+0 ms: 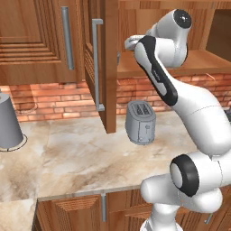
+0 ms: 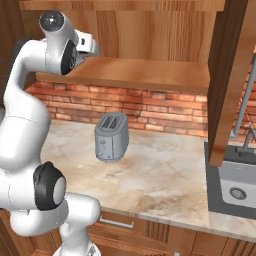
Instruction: Retrieve the tupperware and aluminum foil from the cabinet and place them on the dining counter near the plate with squash and chicken drumstick to prepare for storing leftovers.
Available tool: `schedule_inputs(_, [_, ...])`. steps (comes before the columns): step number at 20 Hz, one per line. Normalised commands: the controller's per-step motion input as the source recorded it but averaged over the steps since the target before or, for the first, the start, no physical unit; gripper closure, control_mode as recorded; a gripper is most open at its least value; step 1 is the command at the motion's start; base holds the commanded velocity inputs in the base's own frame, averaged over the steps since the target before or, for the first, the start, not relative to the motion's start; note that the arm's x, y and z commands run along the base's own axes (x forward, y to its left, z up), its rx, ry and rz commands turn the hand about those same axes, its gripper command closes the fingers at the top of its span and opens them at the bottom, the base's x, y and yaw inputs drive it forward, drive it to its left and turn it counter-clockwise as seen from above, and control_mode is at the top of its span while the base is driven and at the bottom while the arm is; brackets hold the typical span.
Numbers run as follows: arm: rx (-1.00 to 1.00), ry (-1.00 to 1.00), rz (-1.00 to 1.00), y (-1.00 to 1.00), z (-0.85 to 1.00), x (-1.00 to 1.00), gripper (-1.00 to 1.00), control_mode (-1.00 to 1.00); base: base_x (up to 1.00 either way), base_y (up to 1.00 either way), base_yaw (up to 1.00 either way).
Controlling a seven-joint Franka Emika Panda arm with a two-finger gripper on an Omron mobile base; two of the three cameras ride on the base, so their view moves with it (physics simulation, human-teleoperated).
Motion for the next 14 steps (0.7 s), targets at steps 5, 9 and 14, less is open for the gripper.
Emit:
schedule_inputs(5, [0.00, 0.09, 0.00, 0.22, -0.19, 0.64, -1.00, -1.00, 0.00, 0.00, 0.00])
schedule_inputs(9, [0.00, 0.02, 0.00, 0.16, -0.26, 0.53, -1.00, -1.00, 0.00, 0.00, 0.00])
schedule_inputs(14, [0.00, 0.00, 0.00, 0.21, -0.12, 0.53, -1.00, -1.00, 0.00, 0.00, 0.00])
